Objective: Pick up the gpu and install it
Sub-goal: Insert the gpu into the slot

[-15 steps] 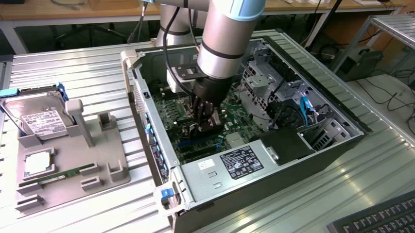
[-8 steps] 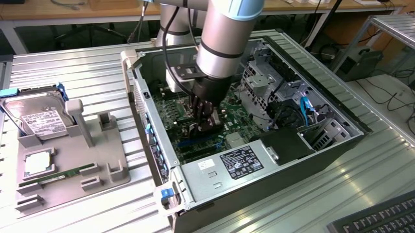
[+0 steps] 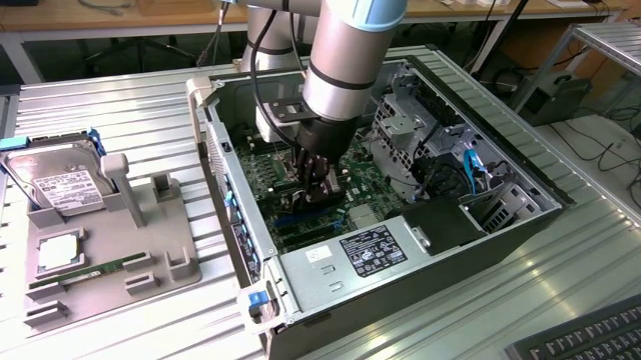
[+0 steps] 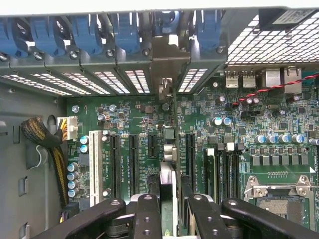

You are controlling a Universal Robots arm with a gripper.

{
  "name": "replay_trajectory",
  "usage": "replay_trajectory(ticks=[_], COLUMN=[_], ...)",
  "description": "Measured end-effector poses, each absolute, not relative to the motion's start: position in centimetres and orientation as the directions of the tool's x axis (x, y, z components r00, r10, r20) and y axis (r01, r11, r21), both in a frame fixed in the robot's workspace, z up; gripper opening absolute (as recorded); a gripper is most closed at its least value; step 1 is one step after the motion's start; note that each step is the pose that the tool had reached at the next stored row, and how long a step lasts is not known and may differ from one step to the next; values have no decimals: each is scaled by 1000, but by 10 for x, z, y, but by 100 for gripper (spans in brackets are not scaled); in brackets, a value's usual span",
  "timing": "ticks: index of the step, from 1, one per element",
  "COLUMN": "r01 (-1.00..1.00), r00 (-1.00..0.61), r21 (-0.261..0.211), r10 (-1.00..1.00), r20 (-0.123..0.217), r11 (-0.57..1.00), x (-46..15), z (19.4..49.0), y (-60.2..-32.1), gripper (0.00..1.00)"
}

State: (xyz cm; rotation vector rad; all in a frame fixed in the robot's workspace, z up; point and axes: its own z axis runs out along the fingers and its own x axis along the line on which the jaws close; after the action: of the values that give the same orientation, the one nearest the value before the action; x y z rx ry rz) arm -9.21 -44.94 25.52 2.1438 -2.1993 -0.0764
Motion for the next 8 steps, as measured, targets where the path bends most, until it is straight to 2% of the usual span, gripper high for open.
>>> replay_trajectory(ticks=[8], r01=[-996], r00=[-25], r21=[84], r10=[-1000], r20=[16], r11=[26], x=[-92], z=[256], y=[-450], gripper=[26])
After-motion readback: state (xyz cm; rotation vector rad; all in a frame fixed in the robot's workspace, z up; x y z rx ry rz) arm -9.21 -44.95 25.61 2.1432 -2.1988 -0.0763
